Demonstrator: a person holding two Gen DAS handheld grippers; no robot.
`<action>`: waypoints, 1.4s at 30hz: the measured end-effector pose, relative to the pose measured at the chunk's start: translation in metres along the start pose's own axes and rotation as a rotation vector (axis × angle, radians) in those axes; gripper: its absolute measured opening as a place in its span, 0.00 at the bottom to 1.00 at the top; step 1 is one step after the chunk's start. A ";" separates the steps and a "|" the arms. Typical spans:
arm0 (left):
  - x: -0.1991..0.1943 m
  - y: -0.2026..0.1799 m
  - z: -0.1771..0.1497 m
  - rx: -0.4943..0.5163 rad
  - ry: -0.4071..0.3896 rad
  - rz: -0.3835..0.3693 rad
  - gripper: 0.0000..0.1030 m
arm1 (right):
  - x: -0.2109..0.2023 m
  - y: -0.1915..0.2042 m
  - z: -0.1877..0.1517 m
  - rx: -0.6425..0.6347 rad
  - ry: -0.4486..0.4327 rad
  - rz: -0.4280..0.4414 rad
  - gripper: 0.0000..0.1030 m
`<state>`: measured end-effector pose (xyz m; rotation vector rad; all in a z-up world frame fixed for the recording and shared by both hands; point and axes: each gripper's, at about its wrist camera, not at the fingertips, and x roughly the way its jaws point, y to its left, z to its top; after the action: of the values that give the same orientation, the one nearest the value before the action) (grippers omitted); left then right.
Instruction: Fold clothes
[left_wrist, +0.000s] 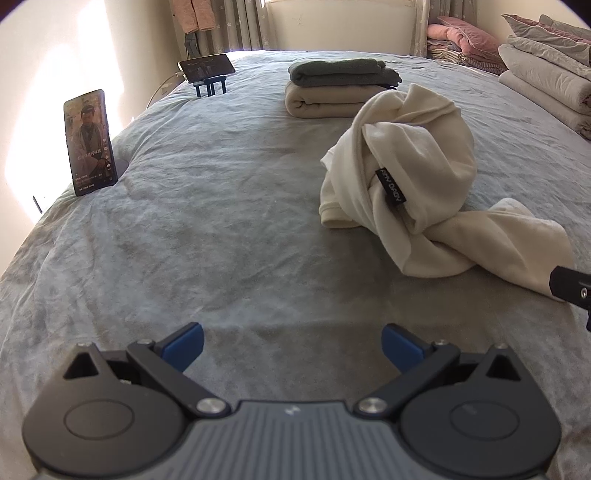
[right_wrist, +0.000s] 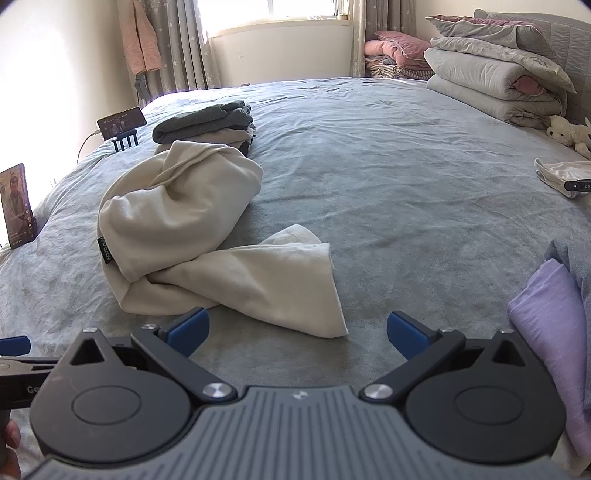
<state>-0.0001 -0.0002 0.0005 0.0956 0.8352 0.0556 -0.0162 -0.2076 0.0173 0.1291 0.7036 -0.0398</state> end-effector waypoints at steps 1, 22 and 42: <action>-0.001 0.000 0.000 0.000 -0.003 0.006 1.00 | 0.000 -0.001 0.000 0.003 0.003 0.002 1.00; 0.004 0.012 0.008 -0.049 0.044 -0.029 1.00 | 0.008 0.007 -0.003 -0.048 0.024 -0.042 1.00; 0.010 0.014 0.006 -0.059 0.061 -0.033 1.00 | 0.008 0.006 -0.003 -0.051 0.030 -0.043 1.00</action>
<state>0.0108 0.0139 -0.0010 0.0245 0.8950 0.0528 -0.0116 -0.2009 0.0103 0.0657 0.7372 -0.0614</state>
